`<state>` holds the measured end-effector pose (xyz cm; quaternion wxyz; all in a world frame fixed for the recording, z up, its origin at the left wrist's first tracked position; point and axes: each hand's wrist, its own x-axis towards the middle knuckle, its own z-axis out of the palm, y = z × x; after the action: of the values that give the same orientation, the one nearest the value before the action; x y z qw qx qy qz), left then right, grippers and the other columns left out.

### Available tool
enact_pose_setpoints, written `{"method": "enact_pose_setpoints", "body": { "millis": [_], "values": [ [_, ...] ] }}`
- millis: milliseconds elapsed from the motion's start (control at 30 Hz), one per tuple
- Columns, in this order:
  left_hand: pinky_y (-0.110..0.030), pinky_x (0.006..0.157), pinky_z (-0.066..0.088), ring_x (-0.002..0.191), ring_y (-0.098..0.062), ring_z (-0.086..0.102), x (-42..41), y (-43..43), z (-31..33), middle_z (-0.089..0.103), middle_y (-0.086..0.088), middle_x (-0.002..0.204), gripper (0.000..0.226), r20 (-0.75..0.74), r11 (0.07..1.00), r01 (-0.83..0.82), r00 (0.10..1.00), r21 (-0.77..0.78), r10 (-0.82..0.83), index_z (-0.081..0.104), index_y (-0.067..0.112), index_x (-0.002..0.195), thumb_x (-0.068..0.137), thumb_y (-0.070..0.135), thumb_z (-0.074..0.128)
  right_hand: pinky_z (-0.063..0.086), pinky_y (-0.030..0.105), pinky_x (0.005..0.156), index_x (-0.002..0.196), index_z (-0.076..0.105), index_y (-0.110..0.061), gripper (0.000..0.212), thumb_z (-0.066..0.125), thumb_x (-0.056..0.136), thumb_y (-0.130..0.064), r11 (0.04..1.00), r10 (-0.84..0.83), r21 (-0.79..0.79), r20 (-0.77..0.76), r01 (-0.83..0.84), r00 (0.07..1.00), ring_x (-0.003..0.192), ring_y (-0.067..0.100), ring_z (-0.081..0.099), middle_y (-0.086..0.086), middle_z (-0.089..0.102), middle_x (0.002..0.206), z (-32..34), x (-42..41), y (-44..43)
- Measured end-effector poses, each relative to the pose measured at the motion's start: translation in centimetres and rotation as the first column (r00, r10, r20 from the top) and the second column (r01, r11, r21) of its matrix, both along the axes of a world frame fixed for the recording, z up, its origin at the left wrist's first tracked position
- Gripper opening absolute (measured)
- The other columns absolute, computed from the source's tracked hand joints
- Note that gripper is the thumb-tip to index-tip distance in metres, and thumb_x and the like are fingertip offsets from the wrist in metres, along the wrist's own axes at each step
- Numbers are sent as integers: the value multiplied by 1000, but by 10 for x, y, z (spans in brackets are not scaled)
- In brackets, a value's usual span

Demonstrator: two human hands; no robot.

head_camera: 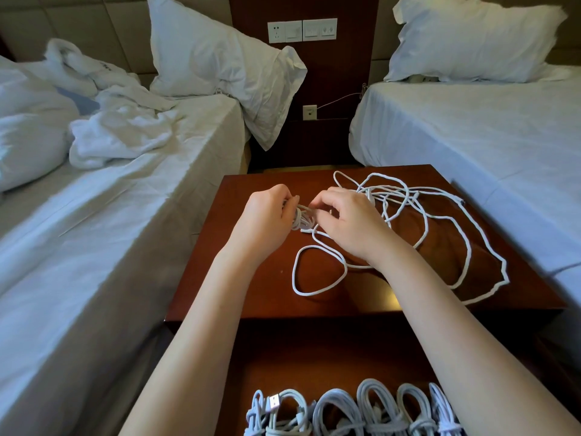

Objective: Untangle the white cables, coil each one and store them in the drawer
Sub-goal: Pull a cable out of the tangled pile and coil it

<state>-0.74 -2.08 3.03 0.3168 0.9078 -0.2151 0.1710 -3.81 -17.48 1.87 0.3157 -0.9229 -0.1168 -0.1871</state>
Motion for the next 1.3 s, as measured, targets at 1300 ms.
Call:
{"method": "enact_pose_setpoints", "body": {
  "millis": [1300],
  "values": [
    [-12, 37, 30, 32, -2, 43, -4, 1, 7, 47, -3, 55, 31, -184, 885, 22, 975, -466, -121, 49, 16, 71, 101, 21, 45, 42, 10, 59, 109, 73, -12, 20, 68, 90, -15, 934, 20, 346, 180, -82, 984, 73, -1, 51, -10, 51, 78, -5, 1, 1]
  ]
}}
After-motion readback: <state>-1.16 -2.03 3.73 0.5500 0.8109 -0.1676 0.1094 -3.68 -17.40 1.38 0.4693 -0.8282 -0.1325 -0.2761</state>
